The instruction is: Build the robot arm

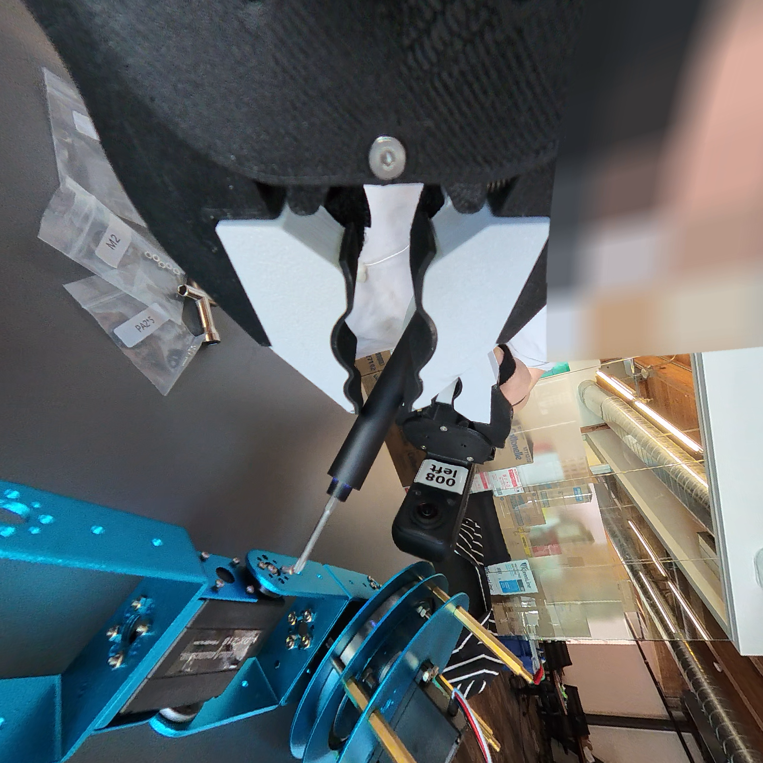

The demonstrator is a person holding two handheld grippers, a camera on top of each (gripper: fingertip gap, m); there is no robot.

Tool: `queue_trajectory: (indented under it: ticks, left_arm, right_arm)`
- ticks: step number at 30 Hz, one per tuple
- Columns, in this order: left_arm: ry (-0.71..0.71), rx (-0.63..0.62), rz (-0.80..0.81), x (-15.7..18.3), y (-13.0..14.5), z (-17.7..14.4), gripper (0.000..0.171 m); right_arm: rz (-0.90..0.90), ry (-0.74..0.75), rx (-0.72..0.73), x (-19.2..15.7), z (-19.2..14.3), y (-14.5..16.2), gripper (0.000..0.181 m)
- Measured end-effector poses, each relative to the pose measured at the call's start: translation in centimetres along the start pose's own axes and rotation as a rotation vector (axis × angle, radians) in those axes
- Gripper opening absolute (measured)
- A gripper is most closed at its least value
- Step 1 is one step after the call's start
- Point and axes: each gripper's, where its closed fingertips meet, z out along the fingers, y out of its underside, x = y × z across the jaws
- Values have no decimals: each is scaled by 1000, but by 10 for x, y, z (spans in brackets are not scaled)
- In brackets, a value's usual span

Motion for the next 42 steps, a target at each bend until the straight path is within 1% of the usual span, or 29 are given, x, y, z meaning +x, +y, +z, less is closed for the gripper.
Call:
queue_trajectory:
  ticks: [1, 8, 22, 23, 24, 25, 26, 27, 28, 33, 35, 37, 40, 42]
  left_arm:
    - [-4, 1, 4, 0, -1, 0, 16]
    - [-4, 2, 1, -1, -1, 1, 16]
    - [-7, 3, 3, -2, -2, 2, 16]
    - [-5, 4, 3, -2, -2, 2, 16]
    - [-4, 1, 3, -2, -2, 2, 16]
    - [-2, -2, 2, -2, -1, 2, 16]
    - [-4, -4, 7, -2, 0, 2, 16]
    - [-15, -10, 22, -3, 2, 2, 16]
    - [-30, -21, 42, -6, 4, 2, 16]
    - [-96, -49, 116, -18, 9, 1, 16]
    - [-144, -77, 161, -26, 12, 1, 16]
    - [-201, -92, 218, -35, 13, -2, 16]
    - [-273, -113, 286, -47, 16, -8, 16]
    - [-292, -117, 305, -52, 17, -11, 16]
  right_arm:
    - [-3, 1, 6, 0, -1, -1, 19]
    - [3, -22, -10, 1, 1, 0, 19]
    - [-38, -11, 8, 2, -2, -2, 20]
    - [-46, -8, 8, 2, -3, -2, 25]
    - [-49, -9, 7, 2, -4, -2, 25]
    - [-49, -17, 8, 1, -4, -2, 20]
    - [-49, -26, 10, 1, -5, -1, 20]
    - [-48, -35, 8, 2, -5, 1, 19]
    - [-46, -49, 8, 2, -5, 3, 24]
    - [-42, -129, 49, 4, -1, 7, 23]
    - [-41, -176, 71, 5, -1, 10, 21]
    - [-35, -228, 102, 6, -1, 13, 28]
    - [-46, -280, 138, 10, -1, 20, 32]
    - [-76, -296, 174, 11, 0, 24, 35]
